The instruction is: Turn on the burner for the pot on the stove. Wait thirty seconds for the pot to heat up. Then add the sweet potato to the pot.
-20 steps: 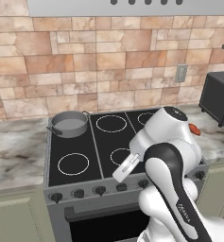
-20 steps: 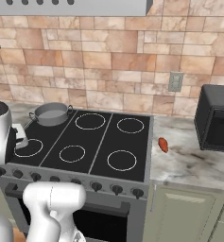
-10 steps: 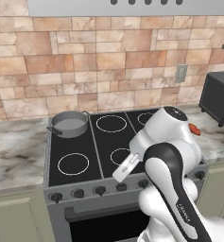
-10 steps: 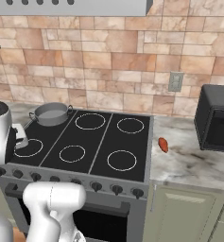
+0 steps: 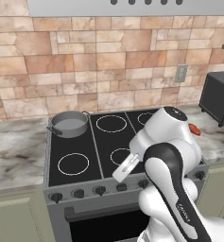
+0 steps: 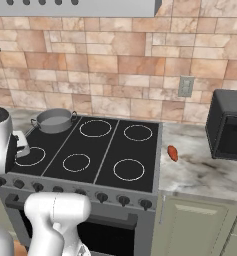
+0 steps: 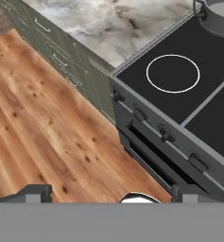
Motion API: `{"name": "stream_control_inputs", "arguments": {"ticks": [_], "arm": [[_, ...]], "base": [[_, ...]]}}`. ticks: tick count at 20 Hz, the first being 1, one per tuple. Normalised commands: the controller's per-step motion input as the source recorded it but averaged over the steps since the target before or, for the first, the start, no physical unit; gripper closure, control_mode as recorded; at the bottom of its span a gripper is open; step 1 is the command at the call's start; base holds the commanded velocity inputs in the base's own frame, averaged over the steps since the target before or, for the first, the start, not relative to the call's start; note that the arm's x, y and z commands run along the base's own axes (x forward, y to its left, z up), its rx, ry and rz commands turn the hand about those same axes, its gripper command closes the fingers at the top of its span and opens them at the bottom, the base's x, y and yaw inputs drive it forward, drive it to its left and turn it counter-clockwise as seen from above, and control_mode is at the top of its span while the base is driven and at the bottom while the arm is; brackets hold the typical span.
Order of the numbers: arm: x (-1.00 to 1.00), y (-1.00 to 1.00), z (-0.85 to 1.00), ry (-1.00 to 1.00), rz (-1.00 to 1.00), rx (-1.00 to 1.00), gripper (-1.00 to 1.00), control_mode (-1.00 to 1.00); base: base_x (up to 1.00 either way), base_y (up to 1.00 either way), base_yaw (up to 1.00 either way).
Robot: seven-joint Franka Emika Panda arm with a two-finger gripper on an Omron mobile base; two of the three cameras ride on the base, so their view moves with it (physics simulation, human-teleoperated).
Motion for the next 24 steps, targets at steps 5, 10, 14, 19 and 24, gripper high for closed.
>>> {"name": "stream_control_inputs", "arguments": {"ticks": [5,10,14,19,24], "arm": [[0.00,0.00,0.00,0.00,0.00,0.00,-1.00,-1.00],[0.00,0.00,0.00,0.00,0.00,0.00,-1.00,-1.00],[0.00,0.00,0.00,0.00,0.00,0.00,-1.00,-1.00],[0.00,0.00,0.00,0.00,0.00,0.00,-1.00,-1.00],[0.00,0.00,0.00,0.00,0.00,0.00,-1.00,-1.00]], "base": [[0.00,0.00,0.00],[0.00,0.00,0.00],[0.00,0.00,0.00],[0.00,0.00,0.00],[0.00,0.00,0.00]]}}
